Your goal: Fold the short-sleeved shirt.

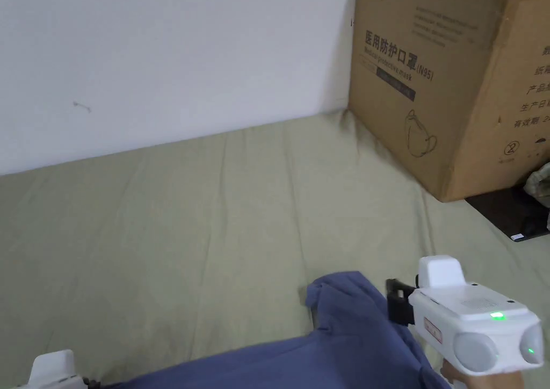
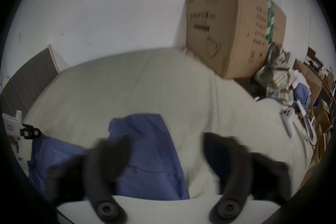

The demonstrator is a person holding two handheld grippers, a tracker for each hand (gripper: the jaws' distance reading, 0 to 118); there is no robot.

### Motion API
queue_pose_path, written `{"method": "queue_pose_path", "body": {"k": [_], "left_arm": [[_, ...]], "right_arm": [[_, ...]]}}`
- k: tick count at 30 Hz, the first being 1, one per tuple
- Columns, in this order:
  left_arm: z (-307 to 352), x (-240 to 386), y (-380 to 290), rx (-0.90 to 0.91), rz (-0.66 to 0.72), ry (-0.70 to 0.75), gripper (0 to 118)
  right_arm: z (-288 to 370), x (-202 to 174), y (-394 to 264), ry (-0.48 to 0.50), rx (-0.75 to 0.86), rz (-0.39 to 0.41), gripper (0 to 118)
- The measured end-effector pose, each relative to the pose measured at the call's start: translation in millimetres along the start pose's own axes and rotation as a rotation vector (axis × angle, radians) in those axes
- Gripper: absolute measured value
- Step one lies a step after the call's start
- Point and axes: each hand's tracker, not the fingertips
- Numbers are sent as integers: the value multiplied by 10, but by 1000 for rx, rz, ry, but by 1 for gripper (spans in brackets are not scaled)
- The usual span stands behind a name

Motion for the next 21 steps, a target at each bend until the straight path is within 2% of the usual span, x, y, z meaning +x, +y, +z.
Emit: {"method": "queue_pose_path", "body": {"k": [4, 7, 8, 9, 10, 11, 12, 14, 18, 21], "left_arm": [[240, -3, 3, 46, 7, -40, 0], [360, -12, 4, 59, -4, -52, 0], [383, -22, 2, 59, -6, -56, 0], [400, -32, -3, 62, -7, -56, 0], [409, -33, -8, 64, -6, -58, 0], [420, -37, -13, 63, -6, -59, 0], [431, -44, -22, 64, -4, -59, 0], [432, -63, -34, 63, 1, -56, 0], [522, -90, -76, 66, 33, -50, 0], [661, -106, -121, 76, 59, -53, 0]], "right_arm": [[-602, 54, 4, 10, -140, -18, 109], [-957, 51, -22, -11, -237, 4, 105], [-993, 6, -52, 15, -284, -5, 97], [-1048, -6, -80, 13, -318, -15, 82], [-1086, -19, -115, 11, -352, -25, 58], [-1101, -41, -142, 12, -374, -8, 46], [-1066, -76, -166, 17, -355, -4, 38], [-909, -162, -151, 19, -315, 6, 2], [-769, -106, -68, 47, -271, 45, 2], [-307, -153, 67, 74, -210, 53, 2]]}}
